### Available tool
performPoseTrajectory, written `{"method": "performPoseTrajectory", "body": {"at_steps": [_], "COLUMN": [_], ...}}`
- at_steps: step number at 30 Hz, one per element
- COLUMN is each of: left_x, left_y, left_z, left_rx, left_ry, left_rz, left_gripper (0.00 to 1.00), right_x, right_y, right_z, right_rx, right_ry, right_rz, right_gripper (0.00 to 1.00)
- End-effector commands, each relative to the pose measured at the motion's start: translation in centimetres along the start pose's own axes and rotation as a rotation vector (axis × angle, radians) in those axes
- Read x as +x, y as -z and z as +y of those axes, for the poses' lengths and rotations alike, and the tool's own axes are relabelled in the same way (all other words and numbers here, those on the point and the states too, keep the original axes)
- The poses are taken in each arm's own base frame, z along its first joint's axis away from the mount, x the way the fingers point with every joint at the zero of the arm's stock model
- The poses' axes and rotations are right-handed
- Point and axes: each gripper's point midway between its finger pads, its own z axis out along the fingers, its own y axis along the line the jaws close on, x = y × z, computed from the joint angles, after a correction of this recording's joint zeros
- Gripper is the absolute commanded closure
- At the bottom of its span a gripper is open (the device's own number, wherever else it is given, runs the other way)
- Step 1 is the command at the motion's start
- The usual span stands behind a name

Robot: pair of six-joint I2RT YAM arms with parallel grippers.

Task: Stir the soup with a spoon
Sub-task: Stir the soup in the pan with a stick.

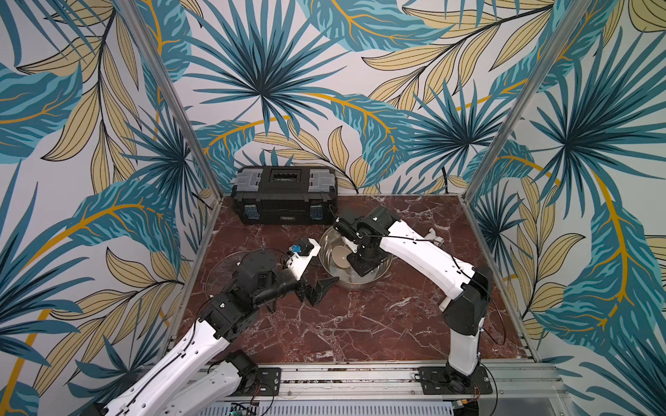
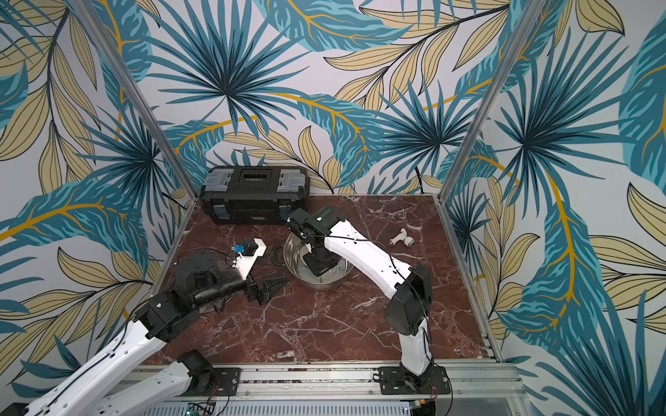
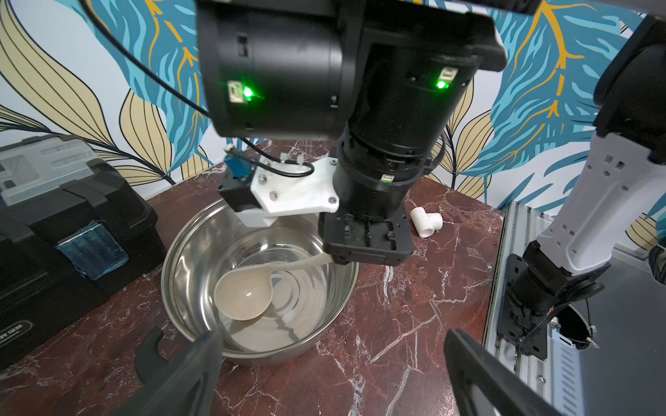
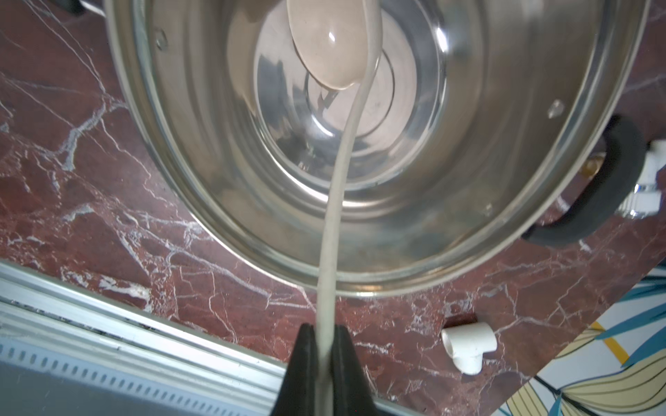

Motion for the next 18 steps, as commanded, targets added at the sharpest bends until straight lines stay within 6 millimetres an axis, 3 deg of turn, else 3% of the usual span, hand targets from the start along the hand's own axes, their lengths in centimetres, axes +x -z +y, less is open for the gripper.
{"method": "performPoseTrajectory", "body": {"at_steps": [1,5,9,12,18], "left_x": [0.1,0.1,0.0,0.1,0.2], "left_y": [-0.1,-0.2,-0.4,-0.5,-0.5], "left_z": [-0.5,-0.5,-0.5,-0.4,-0.4], "left_rx": [0.028,0.029,0.035,0.032,0.029], "left_ry": [-0.031,-0.033,-0.028,-0.026,-0.018], "left_rz": [-0.003,0.002,0.003,0.005,0.009], "left_gripper": [0.00,0.00,0.00,0.00,0.00], "right_x": [2.5,4.6,5.3,4.8,1.5], "right_y": [1.5,1.1,0.5,0.1,-0.1], "right_z": [-0.9,-2.7,-4.4,-5.6,-6.6], "right_rx": [0.000,0.086,0.121,0.146,0.164], "right_ry": [-0.033,-0.029,-0.060,-0.078,-0.106], "right_rz": [0.000,0.021,0.030,0.023,-0.029], "right_gripper": [1.00,1.00,1.00,1.00,1.00]}}
